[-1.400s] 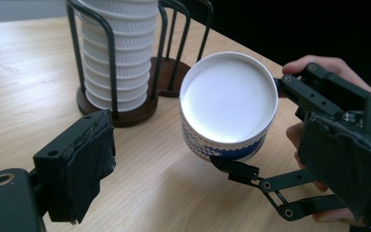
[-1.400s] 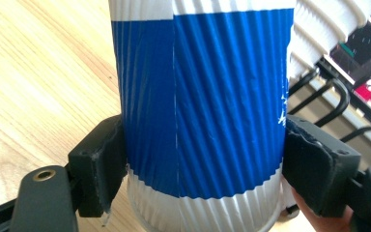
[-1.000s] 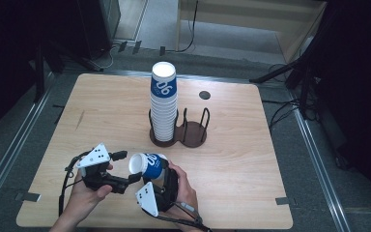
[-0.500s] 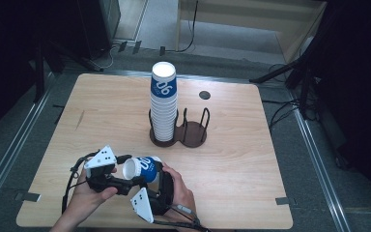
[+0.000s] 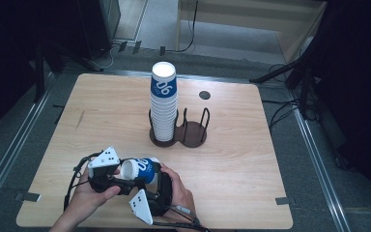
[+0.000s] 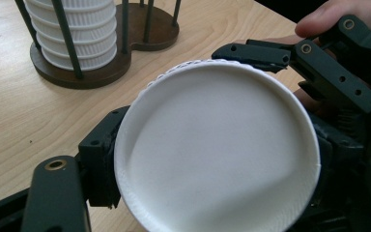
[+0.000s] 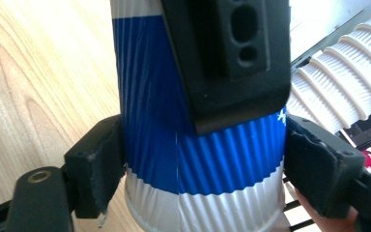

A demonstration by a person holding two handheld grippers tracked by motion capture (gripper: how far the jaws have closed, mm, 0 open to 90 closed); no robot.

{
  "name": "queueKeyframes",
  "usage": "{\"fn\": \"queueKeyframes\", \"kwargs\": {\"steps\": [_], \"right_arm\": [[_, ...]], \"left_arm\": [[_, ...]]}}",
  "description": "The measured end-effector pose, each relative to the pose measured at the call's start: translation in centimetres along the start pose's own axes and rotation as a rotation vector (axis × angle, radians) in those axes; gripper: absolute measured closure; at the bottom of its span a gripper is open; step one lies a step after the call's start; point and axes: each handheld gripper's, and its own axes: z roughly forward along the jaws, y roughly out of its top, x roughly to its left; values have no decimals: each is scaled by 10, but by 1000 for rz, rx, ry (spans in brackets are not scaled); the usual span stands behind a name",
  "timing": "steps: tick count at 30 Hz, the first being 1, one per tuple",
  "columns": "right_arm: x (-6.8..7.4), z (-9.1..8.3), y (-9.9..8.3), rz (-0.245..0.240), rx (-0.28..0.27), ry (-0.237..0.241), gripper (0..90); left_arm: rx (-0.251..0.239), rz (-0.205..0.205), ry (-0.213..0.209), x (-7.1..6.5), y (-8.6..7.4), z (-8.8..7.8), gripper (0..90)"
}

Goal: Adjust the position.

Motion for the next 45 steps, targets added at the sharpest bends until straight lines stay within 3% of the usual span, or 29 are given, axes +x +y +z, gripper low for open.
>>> {"fn": "queueKeyframes", "kwargs": {"steps": [4, 9, 12, 17, 23, 29, 31, 37, 39, 45], "right_arm": [[0, -2, 1, 13, -3, -5, 152], [-6, -4, 1, 38, -13, -3, 122], [-12, -6, 2, 86, -15, -5, 114], [-19, -8, 2, 106, -28, -20, 113], [-26, -10, 1, 135, -17, -32, 113], [-40, -11, -3, 204, -2, -72, 113], [-44, -10, -4, 233, 8, -83, 113], [-52, -9, -9, 280, 22, -91, 115], [-56, -8, -10, 317, 35, -103, 126], [-62, -6, -14, 382, 55, -88, 141]], "left_arm": [[-13, -3, 21, 1, 0, -1, 257], [-46, -18, 10, 5, -1, -4, 260], [-88, -25, 39, 6, -2, -6, 260], [-136, -11, 57, 7, -2, -8, 260], [-200, -36, 50, 11, -2, -13, 260], [-274, -39, 76, 15, -3, -20, 260], [-318, -37, 85, 16, -3, -22, 260], [-376, -38, 97, 18, -5, -23, 260], [-414, -36, 113, 17, -6, -22, 260], [-463, -32, 128, 17, -6, -24, 260]]}}
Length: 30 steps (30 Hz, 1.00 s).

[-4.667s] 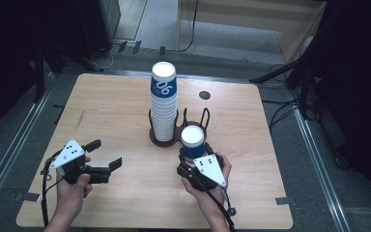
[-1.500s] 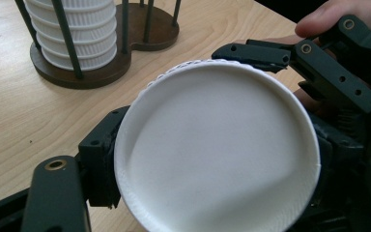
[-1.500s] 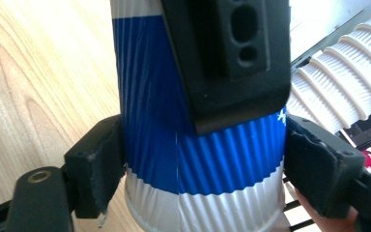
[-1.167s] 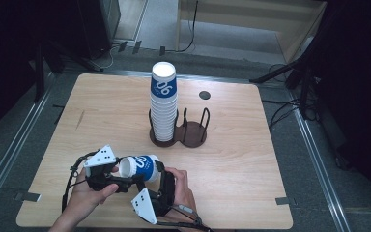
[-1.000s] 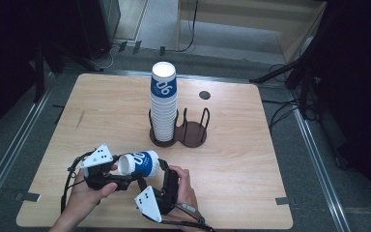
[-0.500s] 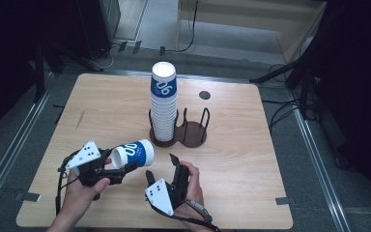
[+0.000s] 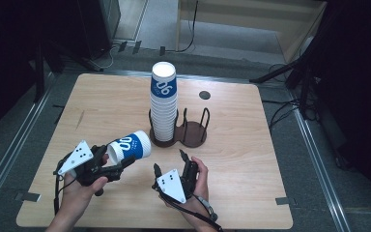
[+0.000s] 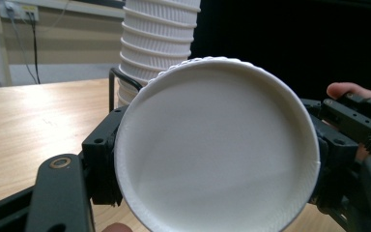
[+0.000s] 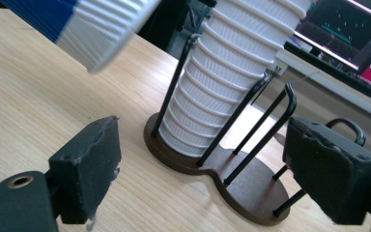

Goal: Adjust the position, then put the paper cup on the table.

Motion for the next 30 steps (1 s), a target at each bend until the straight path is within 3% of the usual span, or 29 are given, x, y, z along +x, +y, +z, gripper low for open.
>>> {"fn": "queueKeyframes", "kwargs": {"steps": [7, 16, 17, 19, 23, 26, 28, 30], "right_arm": [[-8, 4, -1, 70, 21, -21, 196], [-12, 3, -1, 137, 23, -27, 185], [-14, 3, -1, 176, 32, -14, 187], [-15, 4, 0, 208, 33, 1, 201], [-19, 4, 3, 308, 32, 59, 131], [-19, 4, 3, 336, 25, 77, 131], [-19, 5, 2, 396, 23, 122, 130], [-18, 7, 1, 405, 31, 134, 127]], "left_arm": [[-44, 0, 12, 1, 0, -1, 260], [-80, 11, 28, 1, -2, 0, 260], [-88, 10, 27, 1, -3, 0, 260], [-93, 10, 29, 1, -3, 0, 260], [-101, 8, 32, 2, -4, 0, 260], [-106, 0, 34, 3, -3, 0, 260], [-112, -6, 34, 4, -3, 0, 260], [-118, -4, 37, 3, -3, 0, 260]]}}
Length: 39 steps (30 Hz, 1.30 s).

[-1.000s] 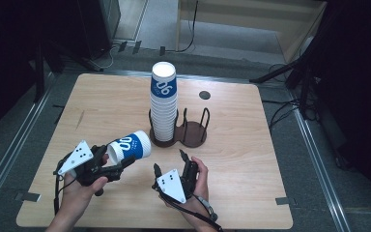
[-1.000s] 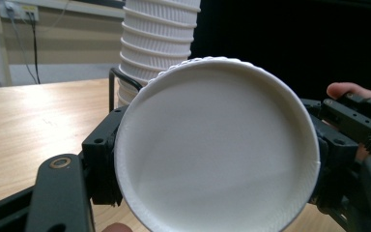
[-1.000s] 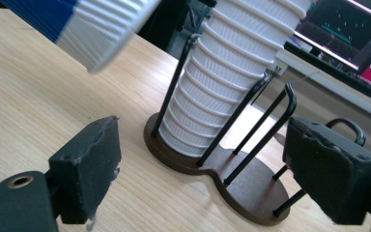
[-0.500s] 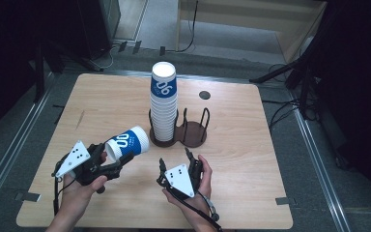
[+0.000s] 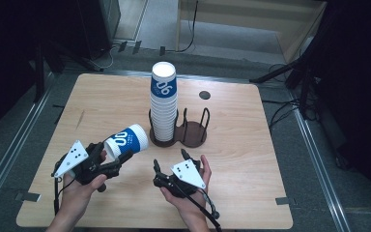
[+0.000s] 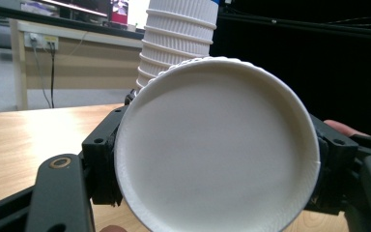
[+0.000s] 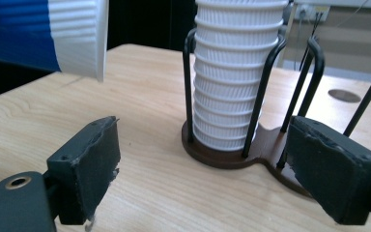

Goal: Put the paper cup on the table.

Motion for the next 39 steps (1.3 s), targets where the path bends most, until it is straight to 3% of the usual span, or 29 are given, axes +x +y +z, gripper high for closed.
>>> {"fn": "queueKeyframes", "kwargs": {"steps": [2, 7, 8, 11, 12, 14, 15, 17, 18, 19, 20, 25, 26, 27, 29, 30, 32, 33, 34, 35, 37, 38, 39], "right_arm": [[1, 1, 0, 7, 7, 0, 128], [1, 3, 7, 203, 72, 31, 0], [1, 3, 7, 203, 72, 31, 0], [-1, 0, 14, 307, 36, 47, 0], [0, -1, 18, 373, 20, 74, 0], [0, -2, 18, 390, 14, 83, 0], [3, -3, 20, 456, -5, 101, 0], [5, -4, 21, 521, -16, 120, 0], [5, -4, 21, 521, -16, 120, 0], [6, -4, 22, 582, -28, 133, 0], [6, -4, 22, 582, -28, 133, 0], [8, -2, 24, 700, -41, 133, 0], [8, -2, 24, 700, -41, 133, 0], [9, -2, 25, 751, -48, 144, 0], [10, -2, 25, 769, -48, 149, 0], [12, -3, 26, 811, -53, 162, 0], [12, -3, 27, 823, -54, 164, 0], [14, -4, 28, 866, -62, 173, 0], [14, -4, 28, 866, -62, 173, 0], [14, -4, 29, 905, -67, 175, 0], [14, -4, 30, 925, -69, 180, 0], [14, -4, 30, 985, -68, 186, 0], [14, -4, 30, 985, -68, 186, 0]], "left_arm": [[-3, 0, -1, 0, 0, 0, 260], [-11, -9, -4, 2, 0, 2, 259], [-11, -9, -4, 2, 0, 2, 259], [-24, -6, 8, 3, 1, 4, 259], [-28, -2, 8, 3, 1, 4, 259], [-35, 9, 16, 2, 0, 6, 259], [-43, 18, 25, 1, -1, 7, 259], [-51, 26, 27, 1, -2, 9, 259], [-51, 26, 27, 1, -2, 9, 259], [-50, 23, 24, 0, -3, 9, 259], [-52, 20, 23, 0, -3, 10, 259], [-44, 31, 12, -2, -4, 12, 259], [-44, 31, 12, -2, -4, 12, 259], [-46, 30, 9, -3, -4, 12, 259], [-47, 30, 8, -3, -4, 12, 259], [-47, 27, 6, -4, -4, 12, 259], [-46, 23, 3, -4, -5, 12, 259], [-46, 22, 2, -4, -5, 12, 259], [-42, 25, 1, -3, -5, 12, 259], [-43, 24, -1, -3, -6, 13, 259], [-42, 23, -2, -4, -7, 14, 259], [-42, 25, -4, -5, -7, 14, 259], [-42, 25, -4, -5, -7, 14, 259]]}}
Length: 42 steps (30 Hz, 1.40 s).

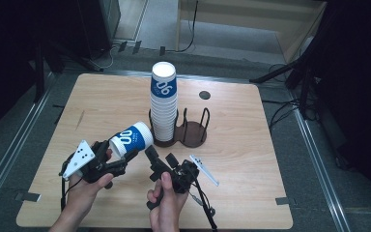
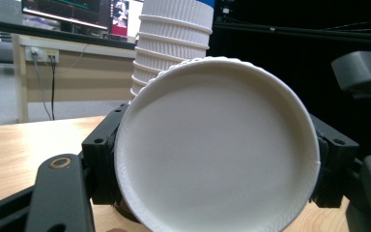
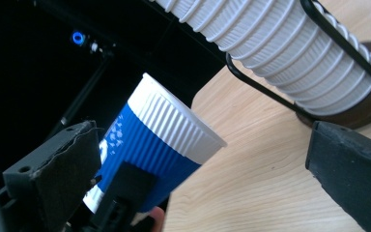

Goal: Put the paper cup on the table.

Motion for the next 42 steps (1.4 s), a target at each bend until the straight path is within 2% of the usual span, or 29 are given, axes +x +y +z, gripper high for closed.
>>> {"fn": "queueKeyframes", "kwargs": {"steps": [1, 5, 7, 8, 10, 11, 12, 13, 14, 18, 20, 28, 42], "right_arm": [[0, 0, 0, 14, -2, 4, 0], [0, 4, -3, 129, 4, 18, 0], [1, 4, -3, 138, -3, 18, 0], [2, 5, -3, 165, -11, 21, 0], [2, 6, -3, 178, -13, 25, 0], [2, 7, -2, 225, -11, 23, 0], [2, 8, -2, 246, -7, 23, 0], [2, 8, -2, 246, -7, 23, 0], [2, 10, -3, 292, 3, 27, 0], [1, 13, -5, 330, 13, 32, 0], [1, 16, -7, 378, 19, 36, 0], [-3, 23, -7, 446, 35, 39, 0], [-5, 30, -5, 490, 49, 66, 0]], "left_arm": [[0, 2, -1, -1, 0, 0, 259], [7, 12, -5, -3, -2, 2, 259], [6, 12, -9, -4, -2, 2, 259], [5, 13, -12, -4, -2, 2, 259], [3, 11, -17, -5, -2, 2, 259], [2, 13, -21, -5, -2, 2, 259], [0, 17, -25, -7, -3, 3, 259], [0, 17, -25, -7, -3, 3, 259], [-2, 16, -31, -8, -3, 3, 259], [-9, 12, -47, -10, -3, 3, 259], [-4, 14, -52, -10, -4, 4, 259], [-1, 14, -74, -14, -5, 5, 259], [18, 26, -95, -18, -7, 7, 259]]}}
